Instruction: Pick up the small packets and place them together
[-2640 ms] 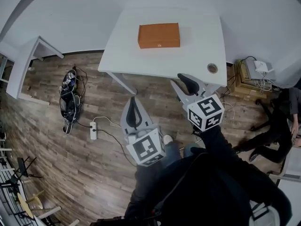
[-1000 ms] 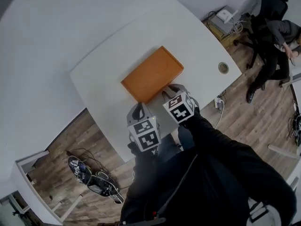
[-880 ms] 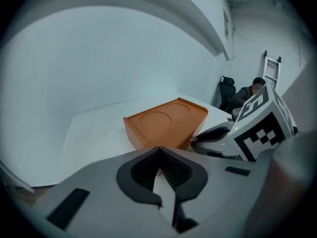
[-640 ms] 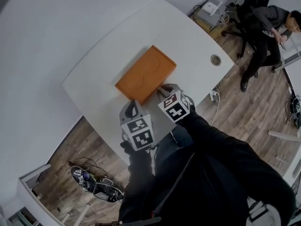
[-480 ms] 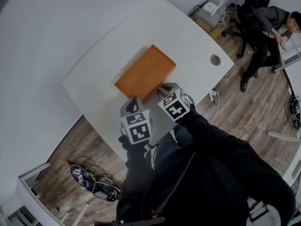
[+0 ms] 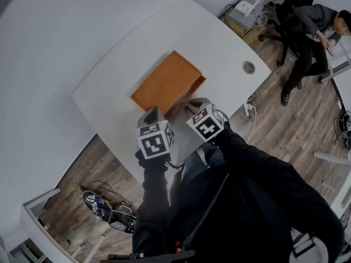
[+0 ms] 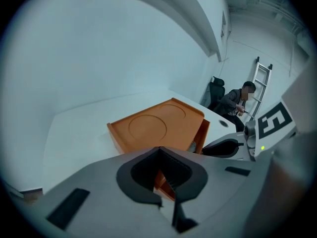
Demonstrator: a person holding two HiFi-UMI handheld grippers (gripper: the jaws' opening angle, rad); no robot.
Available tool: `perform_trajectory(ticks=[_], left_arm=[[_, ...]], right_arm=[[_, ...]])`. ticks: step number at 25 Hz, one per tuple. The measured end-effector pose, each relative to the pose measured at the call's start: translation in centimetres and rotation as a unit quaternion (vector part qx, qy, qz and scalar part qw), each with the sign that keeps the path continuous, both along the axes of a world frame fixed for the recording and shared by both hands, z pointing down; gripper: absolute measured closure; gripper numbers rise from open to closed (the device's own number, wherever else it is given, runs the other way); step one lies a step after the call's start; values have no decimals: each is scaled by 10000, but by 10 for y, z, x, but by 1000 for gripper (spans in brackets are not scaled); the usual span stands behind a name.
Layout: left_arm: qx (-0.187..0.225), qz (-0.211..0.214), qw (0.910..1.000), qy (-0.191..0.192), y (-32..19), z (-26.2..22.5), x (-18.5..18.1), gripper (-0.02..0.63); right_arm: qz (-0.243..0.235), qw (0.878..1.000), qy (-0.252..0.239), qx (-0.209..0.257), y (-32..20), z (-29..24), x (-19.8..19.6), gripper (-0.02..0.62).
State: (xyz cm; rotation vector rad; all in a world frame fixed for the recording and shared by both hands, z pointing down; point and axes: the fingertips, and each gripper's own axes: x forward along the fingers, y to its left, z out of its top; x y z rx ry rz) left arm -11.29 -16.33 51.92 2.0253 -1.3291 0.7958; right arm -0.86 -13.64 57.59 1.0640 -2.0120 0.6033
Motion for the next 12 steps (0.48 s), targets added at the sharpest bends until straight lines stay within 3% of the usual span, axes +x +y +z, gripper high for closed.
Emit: perform_trajectory(ticks=[12], left_arm=[[11, -237, 9995, 204, -3, -3, -3, 607]], right_arm=[[7, 9996, 14, -275, 59, 0, 24, 522]])
